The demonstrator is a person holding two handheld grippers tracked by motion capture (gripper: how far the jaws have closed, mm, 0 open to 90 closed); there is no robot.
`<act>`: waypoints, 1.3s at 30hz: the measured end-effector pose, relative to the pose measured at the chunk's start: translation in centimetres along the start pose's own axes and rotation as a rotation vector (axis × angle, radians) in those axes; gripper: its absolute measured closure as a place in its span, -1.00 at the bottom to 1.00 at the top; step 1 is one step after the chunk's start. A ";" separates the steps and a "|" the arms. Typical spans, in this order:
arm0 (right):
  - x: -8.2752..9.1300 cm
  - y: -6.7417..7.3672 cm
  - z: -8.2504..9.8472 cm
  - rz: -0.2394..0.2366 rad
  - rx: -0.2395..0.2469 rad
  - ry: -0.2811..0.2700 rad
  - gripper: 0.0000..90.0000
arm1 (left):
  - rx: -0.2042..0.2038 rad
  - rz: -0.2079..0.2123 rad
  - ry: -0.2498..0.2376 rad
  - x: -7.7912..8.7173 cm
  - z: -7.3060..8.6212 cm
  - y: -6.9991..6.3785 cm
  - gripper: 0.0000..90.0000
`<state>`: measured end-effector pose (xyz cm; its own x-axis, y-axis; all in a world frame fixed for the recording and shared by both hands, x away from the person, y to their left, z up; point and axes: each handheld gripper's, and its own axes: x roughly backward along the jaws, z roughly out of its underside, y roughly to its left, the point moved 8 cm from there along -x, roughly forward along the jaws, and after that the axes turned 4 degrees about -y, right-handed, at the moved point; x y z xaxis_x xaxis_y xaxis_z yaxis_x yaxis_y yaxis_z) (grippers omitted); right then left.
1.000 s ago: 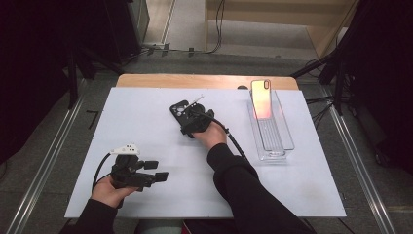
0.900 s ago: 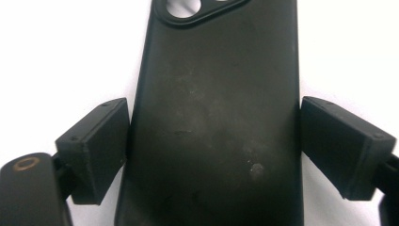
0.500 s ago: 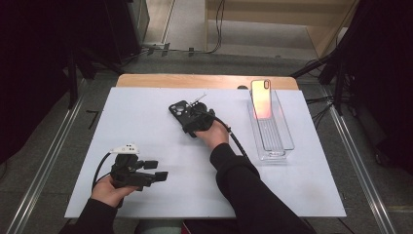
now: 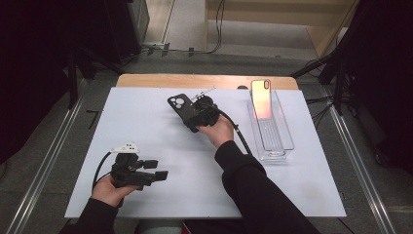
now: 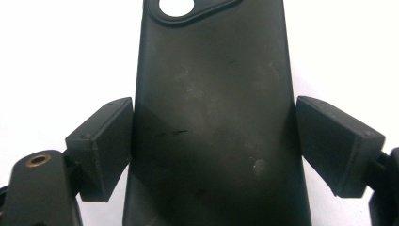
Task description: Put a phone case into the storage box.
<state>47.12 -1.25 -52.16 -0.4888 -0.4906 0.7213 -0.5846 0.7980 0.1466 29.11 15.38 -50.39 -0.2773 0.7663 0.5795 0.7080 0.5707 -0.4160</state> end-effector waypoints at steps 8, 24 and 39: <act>3.1 0.4 0.6 -0.074 -0.026 -0.029 -0.68 | 0.022 0.028 -0.014 0.0 -0.7 -0.5 -0.46; 7.9 -0.2 4.1 -0.131 -0.037 -0.050 -0.68 | 0.018 0.041 0.006 -0.9 -1.9 -1.5 -0.43; 10.9 1.1 8.3 -0.185 -0.038 -0.053 -0.69 | 0.010 0.056 -0.013 -1.7 -2.4 -2.1 -0.43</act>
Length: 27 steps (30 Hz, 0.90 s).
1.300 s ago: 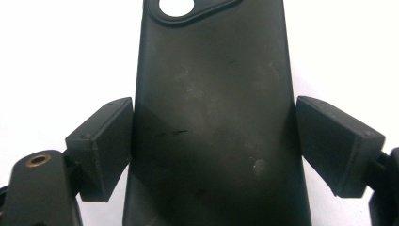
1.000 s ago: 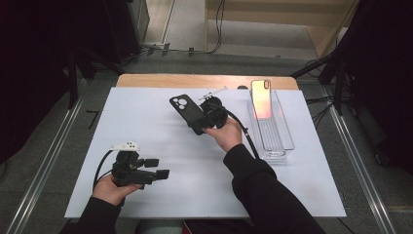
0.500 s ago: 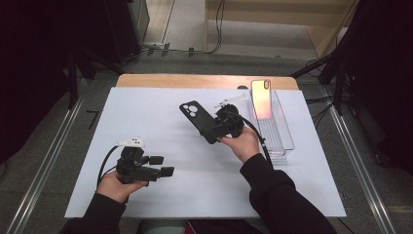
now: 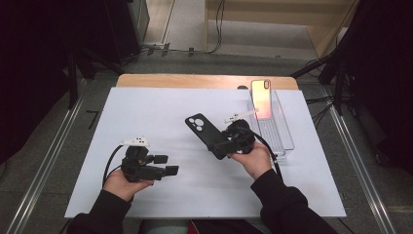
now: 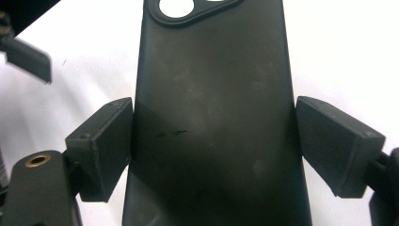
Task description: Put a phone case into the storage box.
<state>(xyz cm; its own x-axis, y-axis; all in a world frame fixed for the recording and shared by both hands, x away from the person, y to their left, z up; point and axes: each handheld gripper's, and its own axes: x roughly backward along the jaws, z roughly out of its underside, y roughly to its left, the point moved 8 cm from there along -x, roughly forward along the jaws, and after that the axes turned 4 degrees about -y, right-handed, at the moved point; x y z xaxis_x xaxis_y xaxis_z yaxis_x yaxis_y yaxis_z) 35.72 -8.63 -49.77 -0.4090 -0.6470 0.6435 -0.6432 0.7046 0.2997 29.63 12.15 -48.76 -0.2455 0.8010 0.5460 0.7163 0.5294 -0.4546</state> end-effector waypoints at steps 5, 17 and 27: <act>1.1 0.4 1.3 -0.007 -0.012 -0.006 -0.69 | -0.018 0.008 0.005 -0.3 -0.2 -0.4 -0.37; 2.8 0.5 2.8 0.002 -0.032 -0.034 -0.69 | 0.014 0.012 0.014 -0.7 -0.7 -0.7 -0.33; 2.2 1.2 3.6 0.022 -0.066 -0.057 -0.69 | 0.081 -0.005 -0.001 -1.1 -2.0 -0.7 -0.33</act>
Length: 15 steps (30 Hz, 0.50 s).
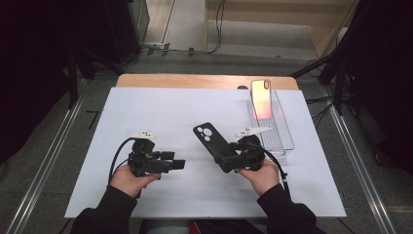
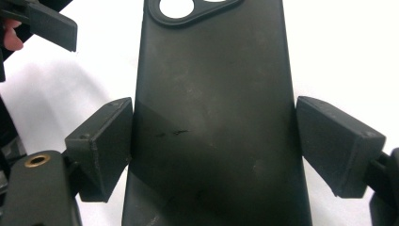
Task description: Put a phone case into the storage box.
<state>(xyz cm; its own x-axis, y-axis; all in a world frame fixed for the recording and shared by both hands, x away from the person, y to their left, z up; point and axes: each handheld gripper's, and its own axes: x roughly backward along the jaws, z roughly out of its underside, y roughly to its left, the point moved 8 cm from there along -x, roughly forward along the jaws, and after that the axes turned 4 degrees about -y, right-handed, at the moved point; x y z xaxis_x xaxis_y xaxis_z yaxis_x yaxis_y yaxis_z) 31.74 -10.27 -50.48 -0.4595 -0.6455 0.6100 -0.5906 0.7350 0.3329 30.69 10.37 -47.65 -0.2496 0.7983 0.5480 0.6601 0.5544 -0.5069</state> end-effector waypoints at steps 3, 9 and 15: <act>-0.5 0.3 0.2 -0.005 -0.024 -0.010 -0.69 | 0.018 -0.012 -0.010 -0.2 -0.4 0.1 -0.37; -1.4 0.9 0.6 0.008 -0.030 -0.026 -0.70 | 0.039 -0.047 -0.017 -0.5 -1.1 0.3 -0.41; -1.9 1.5 0.3 -0.001 -0.048 -0.046 -0.70 | 0.091 -0.061 -0.018 -0.9 -2.0 0.6 -0.41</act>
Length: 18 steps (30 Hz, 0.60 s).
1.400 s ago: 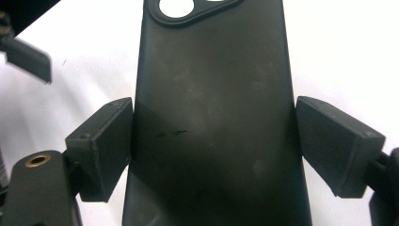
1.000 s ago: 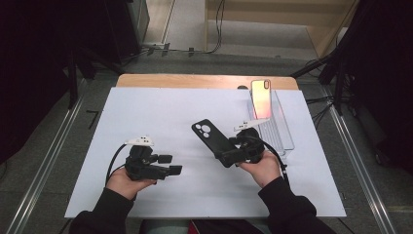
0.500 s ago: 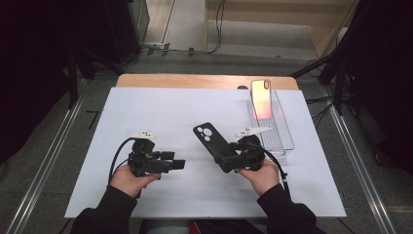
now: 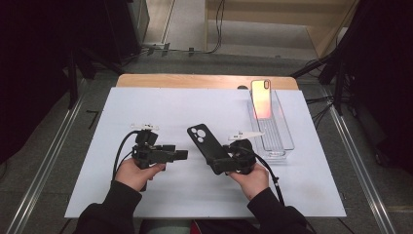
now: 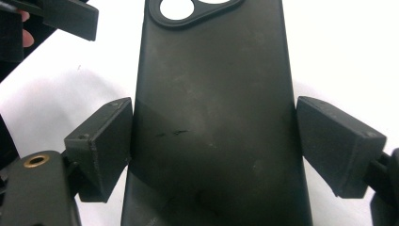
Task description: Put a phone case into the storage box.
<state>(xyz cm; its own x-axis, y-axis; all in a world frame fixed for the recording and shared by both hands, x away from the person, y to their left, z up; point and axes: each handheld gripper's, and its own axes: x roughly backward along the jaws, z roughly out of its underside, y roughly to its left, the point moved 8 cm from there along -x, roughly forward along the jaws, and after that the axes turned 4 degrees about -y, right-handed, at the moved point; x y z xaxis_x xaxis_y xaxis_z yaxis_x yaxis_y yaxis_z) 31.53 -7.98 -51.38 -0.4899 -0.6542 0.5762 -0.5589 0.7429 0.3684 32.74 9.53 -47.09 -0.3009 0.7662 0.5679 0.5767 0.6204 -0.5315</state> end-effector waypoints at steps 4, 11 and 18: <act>-0.2 0.1 -0.4 0.006 -0.003 -0.011 -0.70 | 0.007 -0.008 -0.011 -0.1 -1.0 0.0 -0.41; -0.6 0.0 -0.9 0.025 -0.025 -0.036 -0.70 | -0.005 -0.051 -0.020 -0.5 -2.4 -0.1 -0.40; -1.2 0.2 -1.3 0.022 -0.043 -0.050 -0.70 | 0.034 -0.054 -0.019 -1.5 -3.2 0.2 -0.40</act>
<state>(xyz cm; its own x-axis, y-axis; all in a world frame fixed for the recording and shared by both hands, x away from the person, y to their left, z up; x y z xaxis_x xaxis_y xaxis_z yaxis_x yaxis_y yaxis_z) 32.84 -6.86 -51.04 -0.5351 -0.6429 0.5481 -0.5190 0.7621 0.3871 35.70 7.94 -46.06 -0.3460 0.7340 0.5844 0.5332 0.6663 -0.5213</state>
